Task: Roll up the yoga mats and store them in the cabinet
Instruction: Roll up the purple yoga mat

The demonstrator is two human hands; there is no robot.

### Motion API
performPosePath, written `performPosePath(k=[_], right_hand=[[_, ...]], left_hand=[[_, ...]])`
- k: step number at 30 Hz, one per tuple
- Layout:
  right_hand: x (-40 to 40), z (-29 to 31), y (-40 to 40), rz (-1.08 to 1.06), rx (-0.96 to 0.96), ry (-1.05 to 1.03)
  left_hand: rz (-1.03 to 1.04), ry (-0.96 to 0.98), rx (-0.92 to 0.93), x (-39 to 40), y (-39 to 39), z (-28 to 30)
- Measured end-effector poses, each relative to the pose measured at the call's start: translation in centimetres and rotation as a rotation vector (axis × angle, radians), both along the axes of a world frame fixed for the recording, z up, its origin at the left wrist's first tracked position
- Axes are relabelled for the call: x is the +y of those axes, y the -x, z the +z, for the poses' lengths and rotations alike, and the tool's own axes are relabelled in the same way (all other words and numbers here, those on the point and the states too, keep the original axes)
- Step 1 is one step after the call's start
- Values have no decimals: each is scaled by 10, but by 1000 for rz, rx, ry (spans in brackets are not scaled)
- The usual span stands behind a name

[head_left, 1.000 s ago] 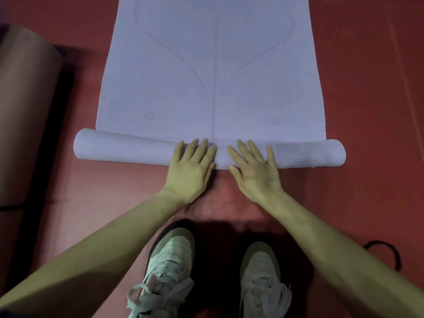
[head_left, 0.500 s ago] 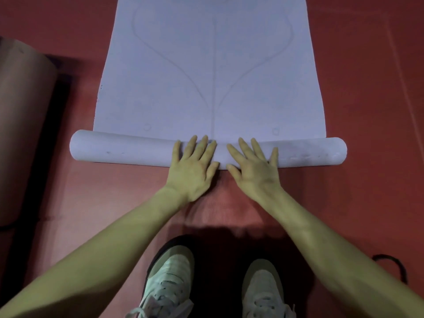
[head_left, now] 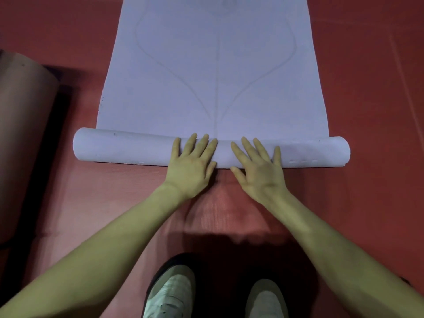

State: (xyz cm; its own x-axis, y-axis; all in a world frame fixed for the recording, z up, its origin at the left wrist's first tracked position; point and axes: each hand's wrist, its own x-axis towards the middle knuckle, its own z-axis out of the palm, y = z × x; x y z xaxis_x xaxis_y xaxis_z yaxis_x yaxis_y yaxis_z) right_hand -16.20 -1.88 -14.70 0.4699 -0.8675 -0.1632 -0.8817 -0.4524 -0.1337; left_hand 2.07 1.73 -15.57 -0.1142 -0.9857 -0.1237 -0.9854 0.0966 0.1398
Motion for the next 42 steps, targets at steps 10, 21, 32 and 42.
performPosePath(k=[10, 21, 32, 42], right_hand=[[-23, -5, -5, 18, -62, 137], [-71, -13, -3, 106, 47, 162], [-65, -18, 2, 102, -191, 319], [8, -16, 34, 146, -176, 377]], left_hand=[[13, 69, -23, -8, 2, -3], [-145, 122, -107, -63, -43, -6], [-220, 327, -12, -52, -43, -10], [-314, 521, 29, 20, -21, -14]])
